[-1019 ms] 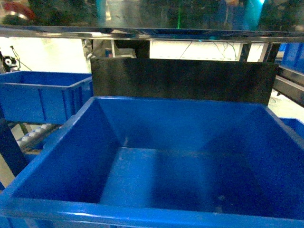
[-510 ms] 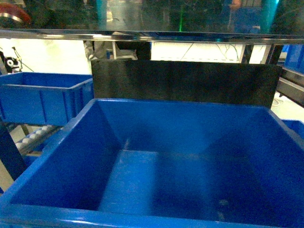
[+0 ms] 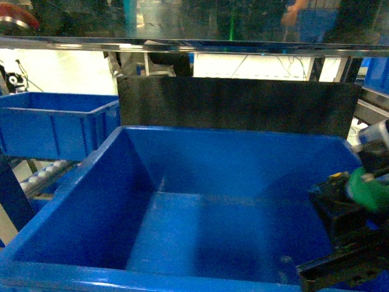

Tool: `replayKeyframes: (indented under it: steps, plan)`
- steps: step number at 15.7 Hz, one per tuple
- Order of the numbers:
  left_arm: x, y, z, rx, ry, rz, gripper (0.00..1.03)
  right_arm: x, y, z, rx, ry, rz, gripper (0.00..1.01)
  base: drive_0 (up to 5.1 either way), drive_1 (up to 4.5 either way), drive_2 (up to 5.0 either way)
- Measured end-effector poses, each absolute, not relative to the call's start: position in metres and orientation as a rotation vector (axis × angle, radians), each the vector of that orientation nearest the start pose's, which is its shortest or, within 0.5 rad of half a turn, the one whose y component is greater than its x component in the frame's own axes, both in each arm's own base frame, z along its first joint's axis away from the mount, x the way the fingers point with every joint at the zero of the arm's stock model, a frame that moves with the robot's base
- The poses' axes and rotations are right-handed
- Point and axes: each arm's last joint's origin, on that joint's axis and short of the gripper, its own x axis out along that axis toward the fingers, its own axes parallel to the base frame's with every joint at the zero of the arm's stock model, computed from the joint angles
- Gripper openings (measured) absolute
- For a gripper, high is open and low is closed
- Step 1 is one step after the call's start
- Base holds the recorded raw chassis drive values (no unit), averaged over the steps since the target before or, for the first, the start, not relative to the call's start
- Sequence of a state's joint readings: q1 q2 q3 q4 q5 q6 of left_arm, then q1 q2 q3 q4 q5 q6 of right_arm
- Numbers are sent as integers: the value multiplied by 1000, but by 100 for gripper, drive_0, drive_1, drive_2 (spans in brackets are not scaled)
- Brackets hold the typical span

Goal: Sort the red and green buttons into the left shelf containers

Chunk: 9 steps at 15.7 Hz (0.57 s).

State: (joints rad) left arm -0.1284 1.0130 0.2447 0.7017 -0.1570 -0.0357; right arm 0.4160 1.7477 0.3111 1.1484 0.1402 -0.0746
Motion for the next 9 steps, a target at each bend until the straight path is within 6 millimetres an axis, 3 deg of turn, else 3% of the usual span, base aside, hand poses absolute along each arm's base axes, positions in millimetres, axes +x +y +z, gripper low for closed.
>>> replayKeyframes:
  steps: [4,7,9]
  plan:
    - [193,-20,194,-26,65,30,24,249,115,84,-161,342,288,27,0,0,0]
    - [193,-20,194,-26,65,30,24,276,129,73,-118,467,302,27,0,0,0]
    - [193,-20,194,-26,65,30,24,279,130,73,-98,512,326,52,0,0,0]
